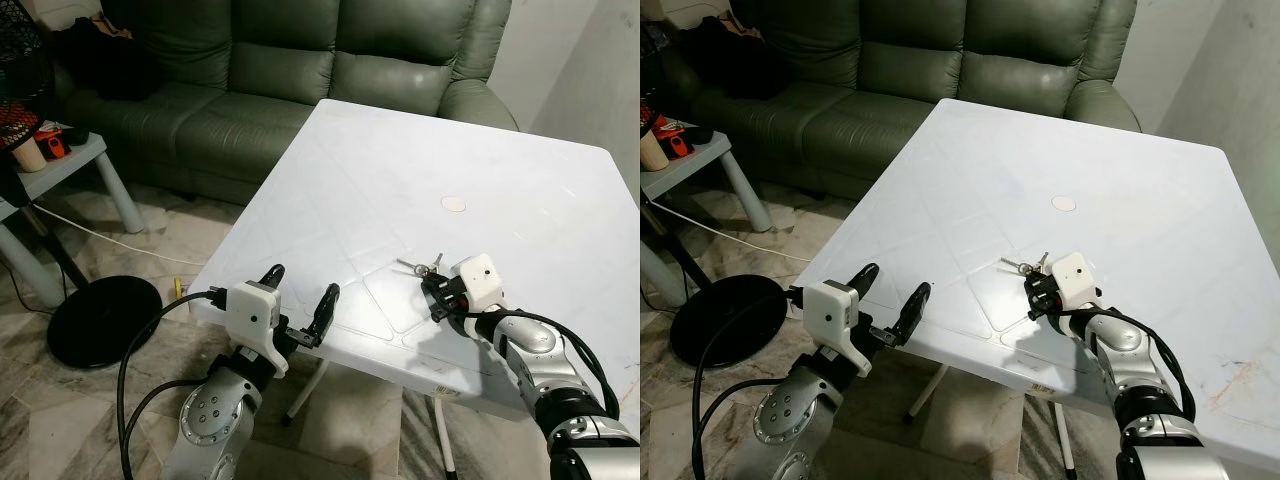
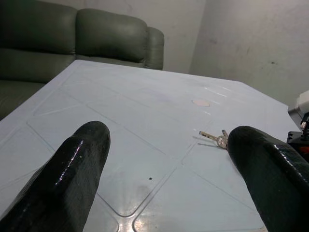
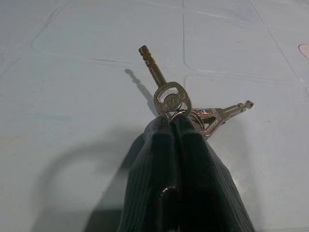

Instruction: Hang keys on a hook

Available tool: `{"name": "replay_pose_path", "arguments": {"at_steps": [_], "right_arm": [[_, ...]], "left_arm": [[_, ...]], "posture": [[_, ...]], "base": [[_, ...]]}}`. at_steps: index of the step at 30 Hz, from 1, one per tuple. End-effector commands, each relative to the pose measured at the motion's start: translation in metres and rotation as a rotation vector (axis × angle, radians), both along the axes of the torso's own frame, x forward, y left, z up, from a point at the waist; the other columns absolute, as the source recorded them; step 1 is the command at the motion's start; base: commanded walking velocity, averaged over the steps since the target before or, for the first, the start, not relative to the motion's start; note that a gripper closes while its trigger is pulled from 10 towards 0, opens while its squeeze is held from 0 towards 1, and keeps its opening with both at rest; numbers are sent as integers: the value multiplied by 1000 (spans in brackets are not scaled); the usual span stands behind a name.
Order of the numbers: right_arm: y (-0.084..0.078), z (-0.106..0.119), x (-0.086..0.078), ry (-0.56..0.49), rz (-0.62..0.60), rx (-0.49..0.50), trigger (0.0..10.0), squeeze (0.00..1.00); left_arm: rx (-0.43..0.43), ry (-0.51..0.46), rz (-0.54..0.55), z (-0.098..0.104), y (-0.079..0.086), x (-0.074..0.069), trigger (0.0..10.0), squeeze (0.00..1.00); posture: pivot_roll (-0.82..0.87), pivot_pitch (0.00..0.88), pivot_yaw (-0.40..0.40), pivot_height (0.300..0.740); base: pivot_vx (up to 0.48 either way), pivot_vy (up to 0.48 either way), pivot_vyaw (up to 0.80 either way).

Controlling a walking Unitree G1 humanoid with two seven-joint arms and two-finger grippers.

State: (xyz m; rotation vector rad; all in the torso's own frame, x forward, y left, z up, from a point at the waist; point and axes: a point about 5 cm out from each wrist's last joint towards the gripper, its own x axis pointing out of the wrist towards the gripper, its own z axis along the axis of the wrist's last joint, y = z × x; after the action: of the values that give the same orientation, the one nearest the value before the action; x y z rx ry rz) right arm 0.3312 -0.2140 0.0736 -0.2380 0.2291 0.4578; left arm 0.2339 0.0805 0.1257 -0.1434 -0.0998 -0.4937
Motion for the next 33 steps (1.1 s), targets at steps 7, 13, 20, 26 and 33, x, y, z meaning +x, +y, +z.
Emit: {"name": "replay_pose_path", "arguments": {"at_steps": [7,13,20,26,33], "right_arm": [[-3,8,7,20,-68,210,0,0],[-4,16,12,31,-99,362,0,0],[-7,20,14,39,-124,436,0,0],[-8,14,13,66,-153,373,10000,0],[-9,6,9,100,-153,283,10000,0]], "left_arm": [[-4,-5,-16,1,-5,-1,10000,0],[-8,-2,-20,1,-7,-2,10000,0],[-9,-1,-20,1,-7,-1,10000,0],[-10,-1,-18,1,-8,-1,10000,0],[-7,-4,-17,2,-8,-1,10000,0]], "posture": [[43,54,-54,736],[41,59,-54,736],[41,62,-54,736],[43,63,-54,736],[43,64,-54,736]], "base": [[0,0,0],[0,0,0],[0,0,0],[0,0,0],[0,0,0]]}}
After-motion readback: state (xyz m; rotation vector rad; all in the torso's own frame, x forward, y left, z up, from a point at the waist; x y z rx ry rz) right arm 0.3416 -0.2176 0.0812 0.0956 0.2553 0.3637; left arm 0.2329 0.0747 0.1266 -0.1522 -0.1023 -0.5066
